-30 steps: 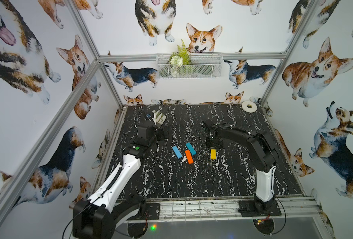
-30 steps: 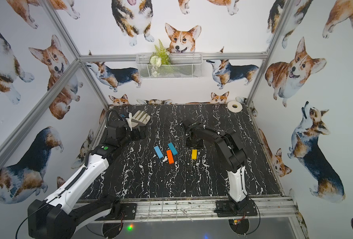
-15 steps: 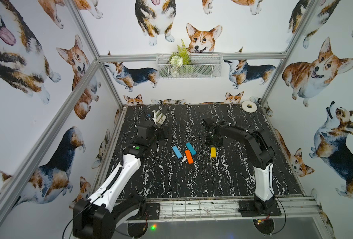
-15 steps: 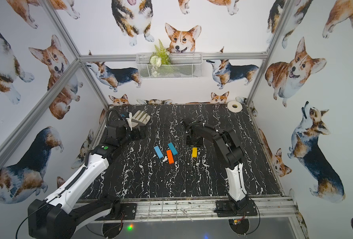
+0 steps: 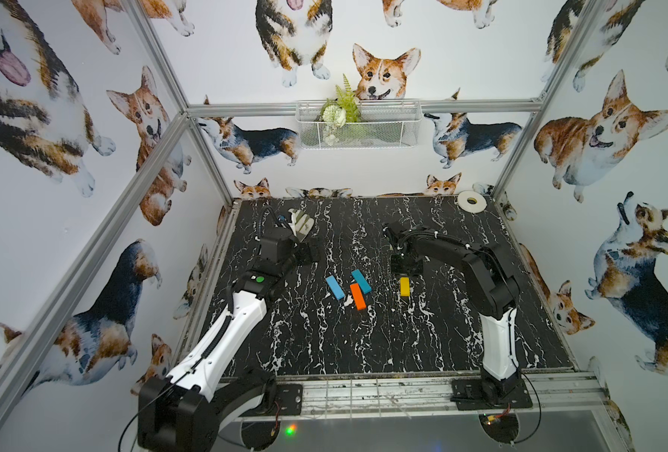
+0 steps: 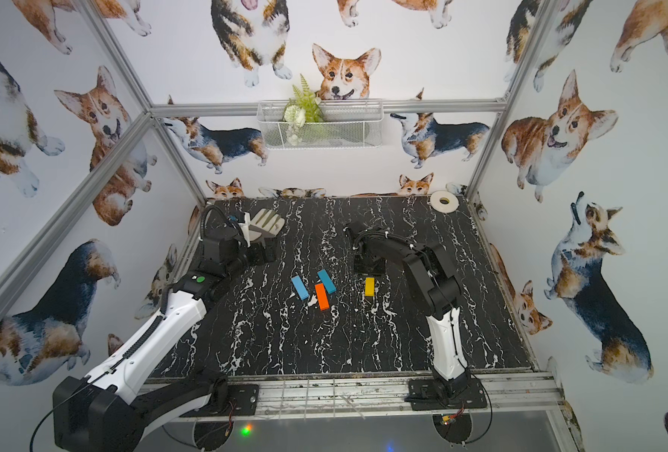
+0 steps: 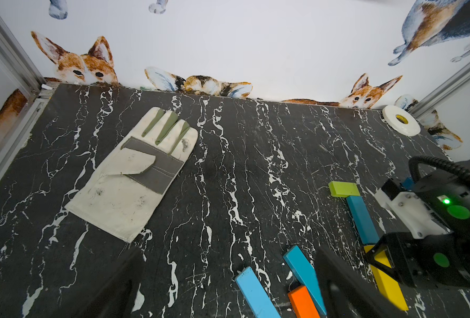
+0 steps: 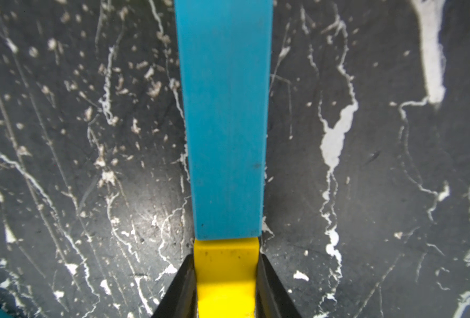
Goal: Assemble a giraffe with building blocks
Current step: Assemble the building block at the center of the board.
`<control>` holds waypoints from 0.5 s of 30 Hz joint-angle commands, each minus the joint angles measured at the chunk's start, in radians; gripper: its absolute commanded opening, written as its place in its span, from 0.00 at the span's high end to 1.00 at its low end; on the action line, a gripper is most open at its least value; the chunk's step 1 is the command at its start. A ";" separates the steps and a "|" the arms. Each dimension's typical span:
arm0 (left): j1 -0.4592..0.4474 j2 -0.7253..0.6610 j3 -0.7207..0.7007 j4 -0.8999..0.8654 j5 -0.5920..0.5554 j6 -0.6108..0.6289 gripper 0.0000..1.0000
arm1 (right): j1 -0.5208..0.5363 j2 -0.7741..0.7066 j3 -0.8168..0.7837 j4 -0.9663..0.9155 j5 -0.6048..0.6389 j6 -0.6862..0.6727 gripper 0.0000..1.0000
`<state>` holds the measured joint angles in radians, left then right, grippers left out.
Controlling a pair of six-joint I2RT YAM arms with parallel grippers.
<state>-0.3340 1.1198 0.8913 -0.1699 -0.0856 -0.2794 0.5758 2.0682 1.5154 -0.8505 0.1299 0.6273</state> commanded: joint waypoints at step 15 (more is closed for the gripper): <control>0.000 -0.004 0.006 0.021 -0.006 -0.001 0.00 | -0.001 -0.035 0.000 0.013 -0.019 -0.034 0.02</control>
<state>-0.3340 1.1198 0.8913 -0.1699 -0.0856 -0.2798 0.5743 2.0655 1.5177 -0.8486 0.1165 0.6052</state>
